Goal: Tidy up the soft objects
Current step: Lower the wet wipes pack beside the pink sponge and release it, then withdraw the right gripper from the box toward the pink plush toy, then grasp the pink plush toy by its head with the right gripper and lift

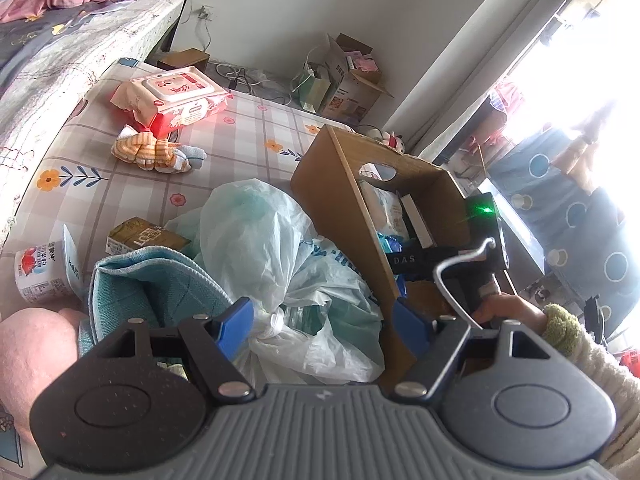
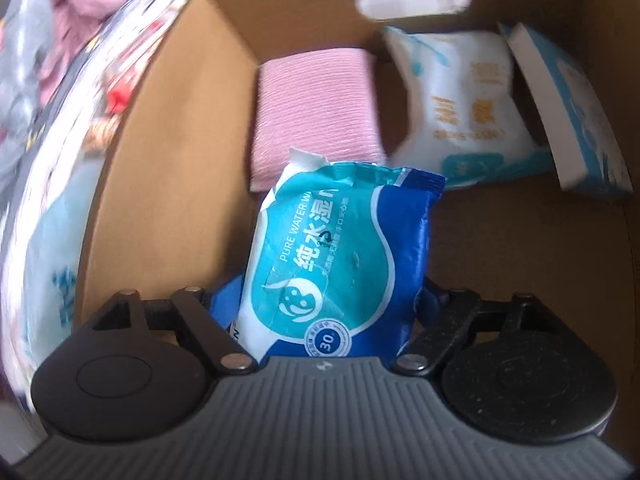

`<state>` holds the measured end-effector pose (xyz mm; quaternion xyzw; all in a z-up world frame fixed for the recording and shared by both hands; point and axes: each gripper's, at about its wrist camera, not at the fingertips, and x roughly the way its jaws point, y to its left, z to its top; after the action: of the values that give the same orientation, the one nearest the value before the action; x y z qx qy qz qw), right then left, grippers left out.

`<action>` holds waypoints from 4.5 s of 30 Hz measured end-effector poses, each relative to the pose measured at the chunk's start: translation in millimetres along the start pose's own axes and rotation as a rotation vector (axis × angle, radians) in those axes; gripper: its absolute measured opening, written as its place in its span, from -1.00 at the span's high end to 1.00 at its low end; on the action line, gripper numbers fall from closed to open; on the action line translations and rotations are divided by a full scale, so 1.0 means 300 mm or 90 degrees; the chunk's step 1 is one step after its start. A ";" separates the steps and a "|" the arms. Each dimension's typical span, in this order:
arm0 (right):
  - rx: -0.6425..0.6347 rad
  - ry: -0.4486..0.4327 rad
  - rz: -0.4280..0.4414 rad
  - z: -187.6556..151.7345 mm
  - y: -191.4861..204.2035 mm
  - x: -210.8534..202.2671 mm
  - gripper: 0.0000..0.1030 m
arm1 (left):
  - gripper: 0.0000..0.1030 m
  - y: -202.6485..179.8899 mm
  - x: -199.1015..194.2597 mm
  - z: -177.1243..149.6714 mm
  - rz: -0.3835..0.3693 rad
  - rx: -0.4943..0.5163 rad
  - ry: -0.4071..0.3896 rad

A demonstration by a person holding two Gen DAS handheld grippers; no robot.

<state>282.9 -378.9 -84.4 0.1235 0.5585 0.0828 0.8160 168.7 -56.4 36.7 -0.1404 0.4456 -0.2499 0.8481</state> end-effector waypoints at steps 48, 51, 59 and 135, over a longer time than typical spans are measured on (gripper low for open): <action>0.285 -0.019 0.100 -0.217 -0.161 -0.128 -0.11 | -0.93 0.189 -0.227 -0.279 0.094 0.028 -0.114; 0.286 -0.026 0.099 -0.215 -0.152 -0.135 -0.11 | -0.99 0.191 -0.234 -0.295 0.088 0.030 -0.122; 0.271 -0.097 0.051 -0.254 -0.150 -0.292 -0.32 | -0.99 0.221 -0.255 -0.308 0.080 0.027 -0.128; -0.271 -0.042 0.487 -0.178 1.092 -0.210 0.81 | -0.16 0.334 -0.422 -0.295 0.169 0.004 -0.250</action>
<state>211.2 -77.3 49.6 0.1531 0.4166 0.4885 0.7512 65.0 95.6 27.4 -0.1236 0.2860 -0.1057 0.9443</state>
